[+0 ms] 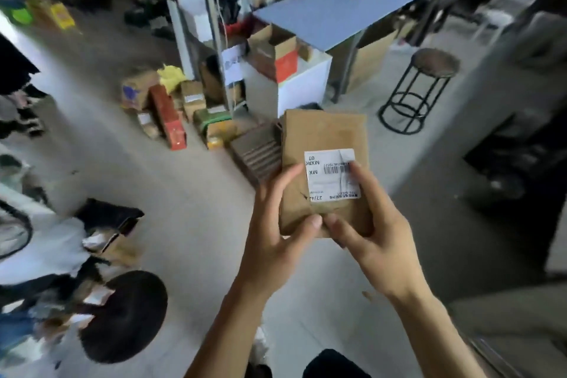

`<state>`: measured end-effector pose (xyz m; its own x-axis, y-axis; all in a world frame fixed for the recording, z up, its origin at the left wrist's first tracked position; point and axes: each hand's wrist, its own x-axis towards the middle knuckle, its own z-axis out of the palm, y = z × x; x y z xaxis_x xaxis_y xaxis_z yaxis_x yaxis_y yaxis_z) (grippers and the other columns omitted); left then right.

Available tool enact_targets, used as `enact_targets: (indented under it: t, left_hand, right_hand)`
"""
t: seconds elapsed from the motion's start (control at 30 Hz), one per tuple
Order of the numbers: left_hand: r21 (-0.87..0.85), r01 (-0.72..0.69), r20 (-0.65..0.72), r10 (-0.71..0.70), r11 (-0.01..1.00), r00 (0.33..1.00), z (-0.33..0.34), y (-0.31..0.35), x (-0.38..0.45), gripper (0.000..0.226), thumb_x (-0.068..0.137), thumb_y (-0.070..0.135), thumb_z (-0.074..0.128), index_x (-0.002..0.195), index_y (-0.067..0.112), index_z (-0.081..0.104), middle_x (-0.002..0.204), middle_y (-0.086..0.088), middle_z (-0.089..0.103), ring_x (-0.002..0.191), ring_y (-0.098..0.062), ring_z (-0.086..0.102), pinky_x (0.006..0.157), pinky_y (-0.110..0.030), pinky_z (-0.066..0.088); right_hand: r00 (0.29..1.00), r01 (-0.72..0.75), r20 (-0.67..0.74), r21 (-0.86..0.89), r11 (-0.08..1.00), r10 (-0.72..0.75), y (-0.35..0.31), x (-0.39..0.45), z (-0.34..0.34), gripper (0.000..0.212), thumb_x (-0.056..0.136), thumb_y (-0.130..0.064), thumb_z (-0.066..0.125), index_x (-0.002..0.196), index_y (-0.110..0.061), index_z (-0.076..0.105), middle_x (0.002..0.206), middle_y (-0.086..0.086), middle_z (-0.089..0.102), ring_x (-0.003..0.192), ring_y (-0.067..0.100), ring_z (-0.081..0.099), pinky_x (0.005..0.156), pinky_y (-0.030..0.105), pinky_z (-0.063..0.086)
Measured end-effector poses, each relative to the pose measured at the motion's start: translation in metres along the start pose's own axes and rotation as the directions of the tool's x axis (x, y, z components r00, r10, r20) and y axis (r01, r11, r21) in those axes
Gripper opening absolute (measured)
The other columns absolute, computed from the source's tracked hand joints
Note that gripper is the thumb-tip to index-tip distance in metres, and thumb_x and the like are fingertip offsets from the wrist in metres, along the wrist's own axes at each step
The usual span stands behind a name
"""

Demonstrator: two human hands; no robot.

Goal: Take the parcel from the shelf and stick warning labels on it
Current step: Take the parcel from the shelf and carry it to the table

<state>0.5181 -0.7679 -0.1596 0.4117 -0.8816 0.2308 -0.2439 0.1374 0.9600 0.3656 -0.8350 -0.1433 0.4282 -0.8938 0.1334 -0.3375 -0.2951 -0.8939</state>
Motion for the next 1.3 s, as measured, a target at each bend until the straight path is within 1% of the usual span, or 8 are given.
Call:
enact_targets:
  t: [0.13,0.23,0.37,0.5,0.93,1.03,1.13,1.3]
  left_hand:
    - [-0.016,-0.040,0.190,0.043,0.999,0.981,0.035,-0.005,0.069,0.064,0.080,0.016,0.066,0.138,0.035,0.047,0.150,0.003,0.043,0.143,-0.016,0.038,0.114,-0.029,0.038]
    - [-0.051,-0.049,0.299,0.062,0.997,0.952,0.069,-0.013,0.117,0.061,0.078,0.022,0.063,0.138,0.028,0.050,0.150,-0.005,0.042,0.144,-0.022,0.038,0.116,-0.031,0.037]
    - [-0.050,-0.090,0.385,0.102,0.995,0.917,0.124,-0.029,0.182,0.057,0.079,0.025,0.063,0.134,0.027,0.052,0.145,-0.007,0.044,0.141,-0.020,0.040,0.113,-0.018,0.035]
    - [-0.022,-0.122,0.414,0.120,0.992,0.902,0.190,-0.039,0.248,0.058,0.080,0.014,0.068,0.133,0.028,0.051,0.143,-0.007,0.045,0.140,-0.016,0.041,0.112,-0.014,0.032]
    - [-0.003,-0.088,0.427,0.081,0.996,0.901,0.330,-0.063,0.455,0.060,0.078,0.009,0.068,0.134,0.026,0.054,0.141,-0.003,0.046,0.136,-0.006,0.043,0.105,-0.005,0.034]
    - [-0.017,-0.051,0.425,0.053,0.999,0.904,0.358,-0.081,0.517,0.060,0.078,0.012,0.068,0.135,0.028,0.054,0.142,0.000,0.045,0.137,-0.006,0.042,0.107,-0.010,0.037]
    - [-0.035,-0.065,0.448,0.074,0.997,0.891,0.386,-0.092,0.583,0.060,0.079,0.011,0.068,0.135,0.030,0.053,0.142,0.001,0.045,0.135,0.004,0.041,0.105,-0.005,0.035]
    - [-0.022,-0.064,0.497,0.066,0.998,0.865,0.428,-0.098,0.687,0.061,0.081,0.014,0.069,0.138,0.026,0.053,0.141,0.000,0.046,0.136,-0.002,0.042,0.097,0.000,0.036]
  right_hand:
    - [0.986,-0.046,-0.161,-0.028,0.999,0.041,0.014,0.041,-0.030,0.078,0.074,-0.048,0.070,0.145,-0.040,0.038,0.148,-0.017,0.046,0.132,-0.006,0.044,0.105,0.015,0.039]
    - [0.966,-0.096,-0.242,-0.028,0.995,0.087,0.034,0.073,-0.052,0.077,0.076,-0.043,0.072,0.145,-0.038,0.039,0.148,-0.015,0.047,0.131,-0.006,0.045,0.098,0.004,0.038]
    - [0.935,-0.146,-0.330,-0.023,0.989,0.130,0.075,0.121,-0.086,0.079,0.072,-0.058,0.067,0.143,-0.047,0.035,0.151,-0.014,0.044,0.136,-0.002,0.042,0.110,0.026,0.041]
    - [0.920,-0.157,-0.365,-0.011,0.988,0.142,0.117,0.181,-0.133,0.078,0.073,-0.059,0.066,0.144,-0.047,0.035,0.152,-0.014,0.044,0.139,0.002,0.040,0.112,0.037,0.041]
    - [0.908,-0.198,-0.370,0.035,0.980,0.197,0.202,0.390,-0.242,0.075,0.076,-0.053,0.070,0.142,-0.049,0.035,0.152,-0.018,0.042,0.139,-0.003,0.037,0.115,0.033,0.038]
    - [0.909,-0.207,-0.368,0.014,0.978,0.197,0.224,0.453,-0.260,0.075,0.078,-0.047,0.071,0.144,-0.045,0.036,0.151,-0.019,0.042,0.137,-0.005,0.039,0.114,0.031,0.038]
    - [0.905,-0.205,-0.382,-0.010,0.979,0.186,0.240,0.518,-0.282,0.075,0.078,-0.047,0.071,0.144,-0.043,0.036,0.150,-0.016,0.044,0.137,-0.001,0.041,0.113,0.035,0.040]
    - [0.890,-0.232,-0.411,-0.038,0.972,0.196,0.259,0.612,-0.321,0.076,0.079,-0.047,0.072,0.145,-0.043,0.036,0.151,-0.018,0.042,0.139,-0.003,0.038,0.114,0.035,0.038]
